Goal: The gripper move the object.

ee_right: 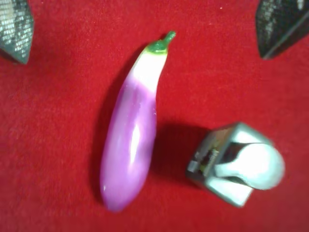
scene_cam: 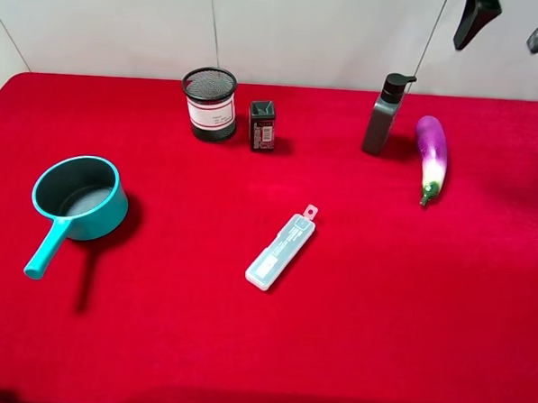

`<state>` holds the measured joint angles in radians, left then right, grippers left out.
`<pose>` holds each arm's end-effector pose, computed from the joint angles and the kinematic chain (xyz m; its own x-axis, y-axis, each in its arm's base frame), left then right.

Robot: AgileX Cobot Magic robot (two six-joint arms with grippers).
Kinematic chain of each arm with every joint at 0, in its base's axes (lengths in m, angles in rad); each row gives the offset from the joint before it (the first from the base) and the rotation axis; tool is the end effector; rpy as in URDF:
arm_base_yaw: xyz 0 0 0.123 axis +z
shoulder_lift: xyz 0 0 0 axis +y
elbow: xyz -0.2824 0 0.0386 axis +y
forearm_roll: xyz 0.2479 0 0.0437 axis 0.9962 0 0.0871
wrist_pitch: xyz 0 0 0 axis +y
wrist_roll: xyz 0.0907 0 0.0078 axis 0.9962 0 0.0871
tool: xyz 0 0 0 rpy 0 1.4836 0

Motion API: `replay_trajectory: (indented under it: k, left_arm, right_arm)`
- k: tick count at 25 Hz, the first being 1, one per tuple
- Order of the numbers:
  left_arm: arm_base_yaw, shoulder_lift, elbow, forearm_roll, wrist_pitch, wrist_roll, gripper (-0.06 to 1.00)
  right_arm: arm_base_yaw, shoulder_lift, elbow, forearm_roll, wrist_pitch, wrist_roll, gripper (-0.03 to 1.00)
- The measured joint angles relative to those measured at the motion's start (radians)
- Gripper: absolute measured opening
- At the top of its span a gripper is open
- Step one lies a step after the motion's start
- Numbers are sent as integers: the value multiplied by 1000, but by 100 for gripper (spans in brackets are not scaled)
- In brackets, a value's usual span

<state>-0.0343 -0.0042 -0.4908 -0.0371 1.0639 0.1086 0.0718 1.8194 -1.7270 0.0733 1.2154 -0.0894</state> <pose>-0.0047 -0.0028 0.2744 -0.4552 0.1061 -0.8841 0.1046 0.9924 0.0652 0.3874 0.0341 0.3225 -0.9286 -0.1306 -0.3473 -0.1547 0.9871 0.0424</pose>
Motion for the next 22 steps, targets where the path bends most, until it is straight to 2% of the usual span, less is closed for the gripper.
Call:
replay_trajectory:
  k: [10, 22]
  left_arm:
    - [0, 0, 0, 0, 0, 0, 98]
    - [0, 0, 0, 0, 0, 0, 98]
  right_arm:
    - [31, -211, 25, -1, 1, 0, 69]
    - [31, -591, 393, 1, 3, 2, 69]
